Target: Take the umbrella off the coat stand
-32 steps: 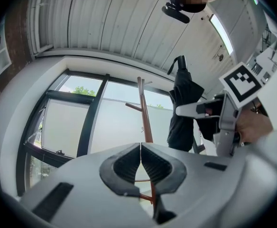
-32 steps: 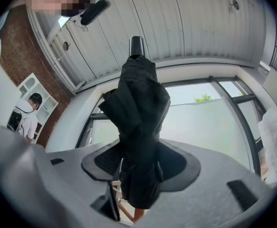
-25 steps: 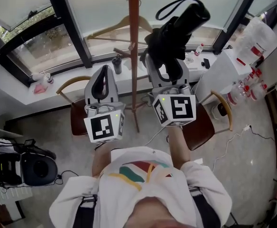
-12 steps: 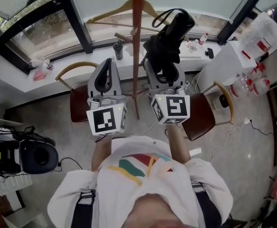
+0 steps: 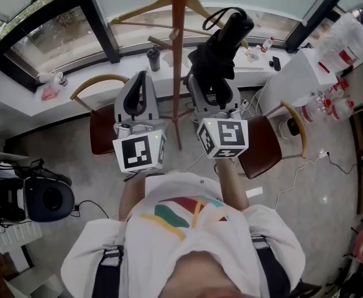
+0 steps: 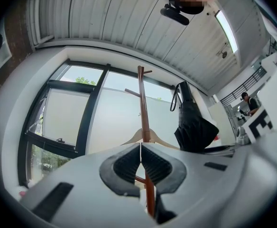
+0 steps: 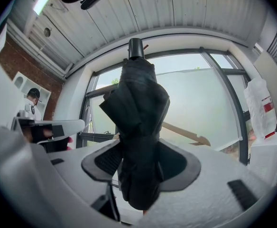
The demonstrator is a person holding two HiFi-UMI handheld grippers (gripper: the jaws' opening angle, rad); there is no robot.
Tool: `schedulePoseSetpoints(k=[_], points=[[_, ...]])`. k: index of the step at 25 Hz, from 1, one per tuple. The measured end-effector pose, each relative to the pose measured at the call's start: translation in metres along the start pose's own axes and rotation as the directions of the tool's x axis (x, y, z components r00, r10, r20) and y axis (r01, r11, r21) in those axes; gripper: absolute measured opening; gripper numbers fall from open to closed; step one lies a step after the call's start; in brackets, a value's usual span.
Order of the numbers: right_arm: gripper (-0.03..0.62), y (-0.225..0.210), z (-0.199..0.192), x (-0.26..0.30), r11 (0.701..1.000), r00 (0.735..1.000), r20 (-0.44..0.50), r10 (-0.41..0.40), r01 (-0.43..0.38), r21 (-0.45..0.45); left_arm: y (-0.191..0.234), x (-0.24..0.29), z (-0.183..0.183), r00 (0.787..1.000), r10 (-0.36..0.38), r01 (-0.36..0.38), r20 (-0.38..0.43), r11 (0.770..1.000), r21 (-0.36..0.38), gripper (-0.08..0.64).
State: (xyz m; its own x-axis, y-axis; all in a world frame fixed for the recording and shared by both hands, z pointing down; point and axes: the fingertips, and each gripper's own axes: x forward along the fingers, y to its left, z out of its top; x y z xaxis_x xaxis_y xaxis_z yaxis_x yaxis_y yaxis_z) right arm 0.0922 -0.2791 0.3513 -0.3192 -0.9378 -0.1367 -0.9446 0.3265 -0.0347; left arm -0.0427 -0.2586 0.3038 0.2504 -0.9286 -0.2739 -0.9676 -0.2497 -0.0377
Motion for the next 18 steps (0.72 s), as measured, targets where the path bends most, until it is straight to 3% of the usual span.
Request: schedulePoseSetpoints(k=[18], points=[[0.224, -0.0027, -0.0036, 0.0006, 1.0, 1.0, -0.009, -0.006, 0.006, 0.001, 0.003, 0.0009, -0.0053, 1.0, 0.012, -0.012, -0.009, 1.0, -0.001, 0.008]])
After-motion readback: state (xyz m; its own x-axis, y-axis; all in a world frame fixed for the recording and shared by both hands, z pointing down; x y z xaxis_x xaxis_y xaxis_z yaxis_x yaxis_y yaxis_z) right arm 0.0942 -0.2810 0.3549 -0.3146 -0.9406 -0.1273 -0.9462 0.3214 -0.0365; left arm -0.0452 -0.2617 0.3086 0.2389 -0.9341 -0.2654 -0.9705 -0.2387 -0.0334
